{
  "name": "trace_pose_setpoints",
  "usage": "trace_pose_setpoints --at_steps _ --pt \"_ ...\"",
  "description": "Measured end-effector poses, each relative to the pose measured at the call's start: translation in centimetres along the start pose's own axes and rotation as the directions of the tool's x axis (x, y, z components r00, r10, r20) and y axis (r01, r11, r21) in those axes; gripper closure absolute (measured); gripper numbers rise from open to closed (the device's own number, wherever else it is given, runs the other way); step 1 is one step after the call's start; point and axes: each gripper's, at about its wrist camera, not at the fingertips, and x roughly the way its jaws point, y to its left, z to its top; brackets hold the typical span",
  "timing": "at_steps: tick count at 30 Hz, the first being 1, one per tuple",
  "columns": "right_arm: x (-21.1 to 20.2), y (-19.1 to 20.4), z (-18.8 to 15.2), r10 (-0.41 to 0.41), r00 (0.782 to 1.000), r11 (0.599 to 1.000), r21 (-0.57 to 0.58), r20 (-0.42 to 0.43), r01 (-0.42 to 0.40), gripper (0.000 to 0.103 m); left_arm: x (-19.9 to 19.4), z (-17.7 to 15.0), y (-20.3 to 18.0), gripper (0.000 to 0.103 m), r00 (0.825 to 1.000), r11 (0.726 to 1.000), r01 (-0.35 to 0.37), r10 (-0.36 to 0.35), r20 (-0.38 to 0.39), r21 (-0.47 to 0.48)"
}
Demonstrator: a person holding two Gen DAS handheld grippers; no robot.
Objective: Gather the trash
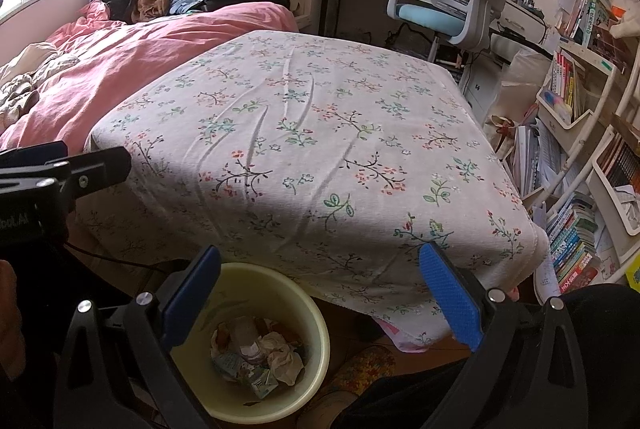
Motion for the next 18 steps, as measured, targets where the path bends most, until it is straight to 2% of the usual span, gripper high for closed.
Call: trace_pose_setpoints --at_steps 9,12,18 --pt "-0.2 0.2 0.2 0.010 1.000 1.000 -0.002 0.002 -0.010 0.008 0.1 -0.1 0.5 0.007 1.000 1.000 0.018 -0.019 -0.009 -0.020" --pt "-0.3 -0.2 0.4 0.021 1.000 1.000 0.017 0.003 -0.022 0.008 0.2 0.0 1.1 0.007 0.995 0.993 0.094 -0.096 -0.027 -0.070" --pt "-1.0 -0.1 2.0 0.063 0.997 0.997 0.033 0.033 -0.064 0.008 0.3 0.3 1.7 0.007 0.992 0.989 0.124 -0.126 -0.022 -0.079"
